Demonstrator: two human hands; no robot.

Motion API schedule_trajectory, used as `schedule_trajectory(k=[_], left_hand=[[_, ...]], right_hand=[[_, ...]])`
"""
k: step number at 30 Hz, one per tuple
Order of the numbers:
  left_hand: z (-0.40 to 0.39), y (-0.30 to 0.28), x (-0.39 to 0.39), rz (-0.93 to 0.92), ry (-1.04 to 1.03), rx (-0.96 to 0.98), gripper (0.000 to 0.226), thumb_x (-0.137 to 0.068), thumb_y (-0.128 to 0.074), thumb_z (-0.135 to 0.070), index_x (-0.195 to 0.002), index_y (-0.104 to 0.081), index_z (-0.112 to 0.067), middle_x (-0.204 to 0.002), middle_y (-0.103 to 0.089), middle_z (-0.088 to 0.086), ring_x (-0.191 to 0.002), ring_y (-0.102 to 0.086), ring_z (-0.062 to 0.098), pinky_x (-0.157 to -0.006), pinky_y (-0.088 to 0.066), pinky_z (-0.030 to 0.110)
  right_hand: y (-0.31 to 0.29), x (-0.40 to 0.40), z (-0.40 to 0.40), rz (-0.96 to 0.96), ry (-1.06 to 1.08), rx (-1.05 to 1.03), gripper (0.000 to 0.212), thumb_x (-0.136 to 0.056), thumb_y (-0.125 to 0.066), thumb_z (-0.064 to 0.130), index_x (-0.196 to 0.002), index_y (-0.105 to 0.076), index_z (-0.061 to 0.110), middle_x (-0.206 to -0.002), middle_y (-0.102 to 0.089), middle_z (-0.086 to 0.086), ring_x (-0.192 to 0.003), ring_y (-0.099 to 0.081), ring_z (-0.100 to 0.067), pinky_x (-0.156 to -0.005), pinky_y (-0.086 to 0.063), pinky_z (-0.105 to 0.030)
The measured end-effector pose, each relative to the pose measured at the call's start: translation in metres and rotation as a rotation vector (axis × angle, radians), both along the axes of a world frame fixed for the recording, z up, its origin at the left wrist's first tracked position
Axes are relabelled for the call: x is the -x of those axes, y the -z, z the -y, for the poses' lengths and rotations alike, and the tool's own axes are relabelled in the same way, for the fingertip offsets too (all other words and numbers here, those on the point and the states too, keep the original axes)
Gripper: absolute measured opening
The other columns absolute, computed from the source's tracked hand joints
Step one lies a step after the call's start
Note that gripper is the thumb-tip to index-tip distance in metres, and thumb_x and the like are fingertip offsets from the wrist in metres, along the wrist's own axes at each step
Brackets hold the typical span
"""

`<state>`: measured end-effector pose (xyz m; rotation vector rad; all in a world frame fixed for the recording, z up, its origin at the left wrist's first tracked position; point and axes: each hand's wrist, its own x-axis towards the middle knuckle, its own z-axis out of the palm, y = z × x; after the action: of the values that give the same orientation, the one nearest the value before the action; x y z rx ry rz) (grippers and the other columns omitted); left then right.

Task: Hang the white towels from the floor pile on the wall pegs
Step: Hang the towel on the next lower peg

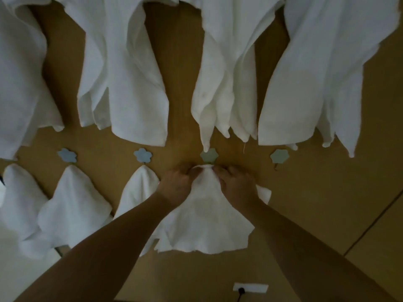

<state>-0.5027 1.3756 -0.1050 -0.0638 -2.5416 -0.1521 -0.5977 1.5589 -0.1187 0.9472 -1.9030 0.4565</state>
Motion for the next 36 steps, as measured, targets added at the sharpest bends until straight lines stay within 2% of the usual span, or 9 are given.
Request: schedule_trajectory(k=[3, 7, 10, 15, 17, 20, 22, 26, 36], left_hand=[[-0.02, 0.013, 0.001, -0.101, 0.032, -0.126, 0.032, -0.087, -0.058, -0.007, -0.118, -0.068, -0.005, -0.104, -0.07, 0.018, -0.083, -0.068, 0.035, -0.073, -0.058, 0.038], [-0.04, 0.024, 0.005, -0.163, 0.003, -0.398, 0.022, -0.095, -0.056, -0.011, -0.111, -0.069, -0.007, -0.091, -0.072, 0.01, -0.075, -0.066, 0.022, -0.07, -0.047, 0.023], [-0.046, 0.027, 0.004, -0.158, -0.009, -0.409, 0.021, -0.096, -0.056, -0.015, -0.112, -0.068, -0.009, -0.089, -0.071, 0.007, -0.074, -0.064, 0.02, -0.067, -0.048, 0.025], [-0.039, 0.023, 0.002, -0.13, -0.071, -0.198, 0.025, -0.091, -0.058, -0.015, -0.112, -0.069, -0.006, -0.109, -0.066, 0.014, -0.101, -0.058, 0.03, -0.091, -0.044, 0.037], [-0.038, 0.019, -0.003, -0.083, -0.044, -0.175, 0.026, -0.095, -0.051, -0.019, -0.109, -0.069, -0.009, -0.104, -0.068, 0.01, -0.095, -0.061, 0.028, -0.085, -0.047, 0.038], [-0.033, 0.016, -0.012, 0.11, 0.008, -0.304, 0.032, -0.101, -0.039, -0.034, -0.116, -0.059, -0.015, -0.081, -0.066, 0.004, -0.072, -0.064, 0.023, -0.068, -0.055, 0.038], [-0.025, 0.018, -0.017, 0.296, 0.025, -0.29, 0.041, -0.102, -0.038, -0.036, -0.136, -0.046, -0.014, -0.093, -0.069, 0.008, -0.08, -0.066, 0.024, -0.075, -0.056, 0.038], [0.005, 0.02, -0.033, 0.47, 0.097, -0.168, 0.054, -0.099, -0.048, -0.027, -0.149, -0.033, -0.014, -0.129, -0.059, 0.012, -0.113, -0.058, 0.028, -0.09, -0.051, 0.035], [-0.023, -0.009, -0.098, 0.295, 0.511, -0.222, 0.052, -0.095, -0.056, -0.023, -0.144, -0.045, -0.011, -0.133, -0.057, 0.013, -0.12, -0.055, 0.027, -0.097, -0.047, 0.039]], right_hand=[[0.03, -0.008, 0.014, 0.122, -0.093, 0.19, 0.023, -0.089, -0.065, 0.016, -0.108, -0.075, 0.007, -0.074, -0.07, -0.01, -0.056, -0.064, -0.024, -0.049, -0.054, -0.03], [0.053, -0.025, 0.029, 0.315, -0.127, 0.299, 0.038, -0.098, -0.048, 0.026, -0.124, -0.066, 0.006, -0.094, -0.073, -0.011, -0.071, -0.069, -0.024, -0.059, -0.056, -0.03], [0.057, -0.033, 0.03, 0.356, -0.07, 0.295, 0.039, -0.099, -0.045, 0.028, -0.129, -0.063, 0.01, -0.099, -0.069, -0.009, -0.078, -0.064, -0.021, -0.064, -0.053, -0.03], [0.044, -0.046, 0.03, 0.375, 0.099, 0.212, 0.038, -0.097, -0.052, 0.036, -0.13, -0.061, 0.019, -0.113, -0.055, -0.007, -0.1, -0.05, -0.021, -0.089, -0.041, -0.033], [0.038, -0.053, 0.033, 0.415, 0.127, 0.209, 0.038, -0.096, -0.056, 0.033, -0.13, -0.062, 0.016, -0.11, -0.058, -0.007, -0.099, -0.052, -0.021, -0.089, -0.041, -0.032], [0.031, -0.066, 0.042, 0.707, 0.108, 0.22, 0.035, -0.099, -0.051, 0.029, -0.126, -0.06, 0.009, -0.105, -0.063, -0.007, -0.097, -0.058, -0.022, -0.083, -0.043, -0.029], [0.031, -0.074, 0.045, 0.923, 0.14, 0.244, 0.03, -0.1, -0.051, 0.03, -0.12, -0.059, 0.009, -0.107, -0.065, -0.009, -0.1, -0.062, -0.024, -0.084, -0.044, -0.027], [0.025, -0.103, 0.035, 1.239, 0.182, 0.189, 0.05, -0.098, -0.055, 0.032, -0.142, -0.045, 0.011, -0.141, -0.054, -0.009, -0.127, -0.052, -0.025, -0.106, -0.039, -0.03], [-0.005, -0.236, -0.008, 1.038, 0.56, 0.131, 0.059, -0.092, -0.06, 0.03, -0.147, -0.043, 0.02, -0.147, -0.049, -0.005, -0.132, -0.047, -0.025, -0.109, -0.039, -0.035]])
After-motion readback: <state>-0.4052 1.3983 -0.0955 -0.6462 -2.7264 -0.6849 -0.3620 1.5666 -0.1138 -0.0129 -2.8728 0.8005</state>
